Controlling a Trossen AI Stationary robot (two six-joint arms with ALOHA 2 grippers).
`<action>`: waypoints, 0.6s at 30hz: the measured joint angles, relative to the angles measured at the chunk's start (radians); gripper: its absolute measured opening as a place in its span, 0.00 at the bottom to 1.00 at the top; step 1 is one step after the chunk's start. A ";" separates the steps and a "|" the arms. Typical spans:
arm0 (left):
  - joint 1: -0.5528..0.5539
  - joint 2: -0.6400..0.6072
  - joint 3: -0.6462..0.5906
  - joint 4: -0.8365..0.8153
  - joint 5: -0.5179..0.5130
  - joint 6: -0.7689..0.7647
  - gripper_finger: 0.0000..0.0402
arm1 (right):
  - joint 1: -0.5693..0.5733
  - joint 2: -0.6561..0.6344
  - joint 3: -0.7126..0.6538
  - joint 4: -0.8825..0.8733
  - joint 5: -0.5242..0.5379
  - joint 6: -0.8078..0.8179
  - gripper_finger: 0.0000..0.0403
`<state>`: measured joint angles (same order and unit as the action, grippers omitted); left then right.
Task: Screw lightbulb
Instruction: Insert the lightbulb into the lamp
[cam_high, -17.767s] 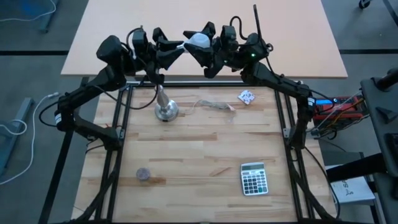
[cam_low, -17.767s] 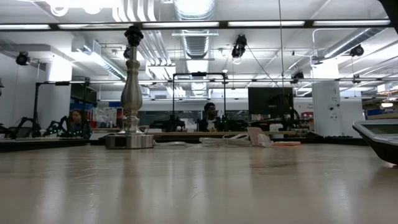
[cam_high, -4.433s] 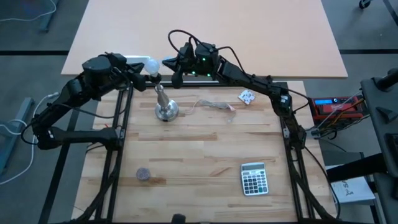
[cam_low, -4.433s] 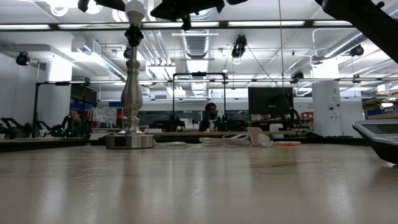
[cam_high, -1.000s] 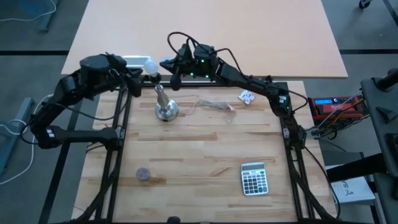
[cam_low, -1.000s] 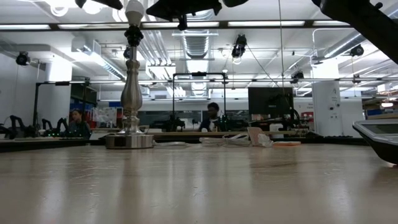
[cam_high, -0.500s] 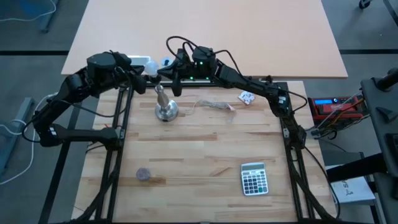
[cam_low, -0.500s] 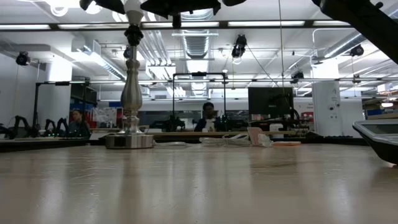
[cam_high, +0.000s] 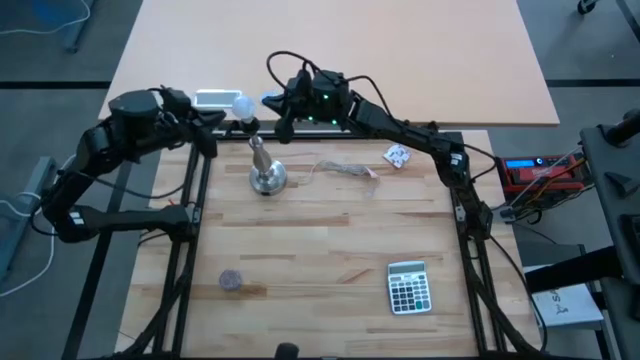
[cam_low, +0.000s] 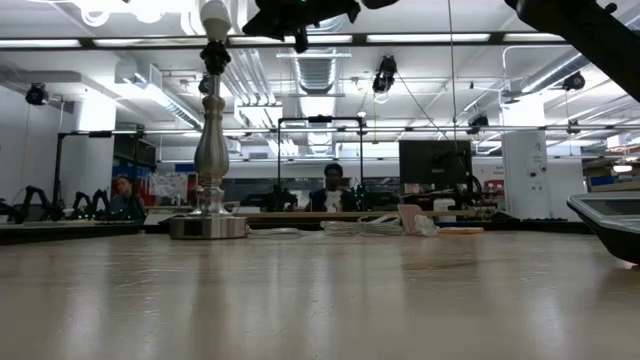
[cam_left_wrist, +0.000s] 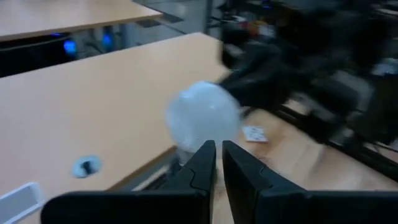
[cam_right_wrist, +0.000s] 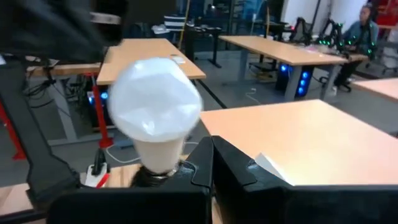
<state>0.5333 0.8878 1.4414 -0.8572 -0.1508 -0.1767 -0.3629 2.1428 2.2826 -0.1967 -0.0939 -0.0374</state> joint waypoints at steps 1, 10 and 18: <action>0.000 0.002 0.000 0.000 0.015 0.001 0.05 | -0.001 0.004 0.000 0.001 0.000 0.007 0.00; 0.001 0.084 0.000 -0.007 -0.023 0.011 0.05 | 0.009 0.015 0.000 0.054 -0.090 0.012 0.00; 0.001 0.114 0.000 -0.008 -0.036 0.005 0.05 | 0.024 0.015 0.000 0.042 -0.119 -0.001 0.00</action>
<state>0.5339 1.0017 1.4410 -0.8649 -0.1867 -0.1722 -0.3394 2.1582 2.2822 -0.1549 -0.2133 -0.0382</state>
